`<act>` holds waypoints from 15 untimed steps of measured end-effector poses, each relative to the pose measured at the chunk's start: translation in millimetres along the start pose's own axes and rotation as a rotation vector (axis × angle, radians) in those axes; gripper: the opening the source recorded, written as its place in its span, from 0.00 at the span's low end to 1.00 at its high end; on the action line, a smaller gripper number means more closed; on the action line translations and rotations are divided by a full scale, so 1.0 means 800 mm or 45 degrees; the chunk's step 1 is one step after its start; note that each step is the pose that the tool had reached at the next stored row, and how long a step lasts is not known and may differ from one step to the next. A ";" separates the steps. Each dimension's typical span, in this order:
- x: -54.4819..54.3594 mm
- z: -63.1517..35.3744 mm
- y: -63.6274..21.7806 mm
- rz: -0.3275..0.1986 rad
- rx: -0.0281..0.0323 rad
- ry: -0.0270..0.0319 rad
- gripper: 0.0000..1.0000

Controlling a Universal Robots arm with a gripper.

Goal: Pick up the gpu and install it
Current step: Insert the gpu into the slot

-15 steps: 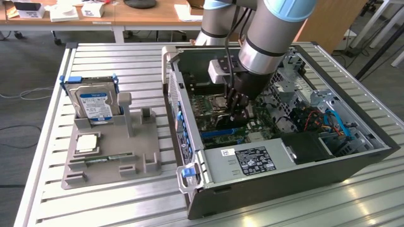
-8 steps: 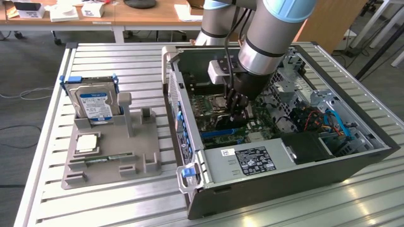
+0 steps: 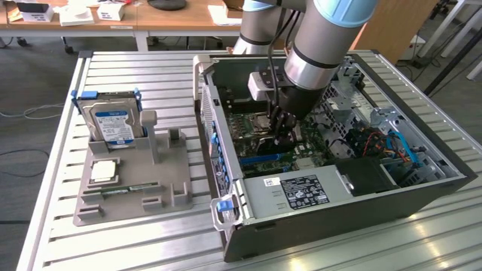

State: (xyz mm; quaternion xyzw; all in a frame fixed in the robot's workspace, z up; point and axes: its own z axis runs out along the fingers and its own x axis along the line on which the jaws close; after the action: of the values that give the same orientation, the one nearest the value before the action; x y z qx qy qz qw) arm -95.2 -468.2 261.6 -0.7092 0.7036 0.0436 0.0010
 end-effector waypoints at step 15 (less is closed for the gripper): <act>0.000 0.002 0.001 0.000 0.0000 0.0001 0.27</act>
State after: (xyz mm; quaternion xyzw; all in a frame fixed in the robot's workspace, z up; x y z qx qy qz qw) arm -96.3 -468.2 259.9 -0.7092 0.7036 0.0436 0.0010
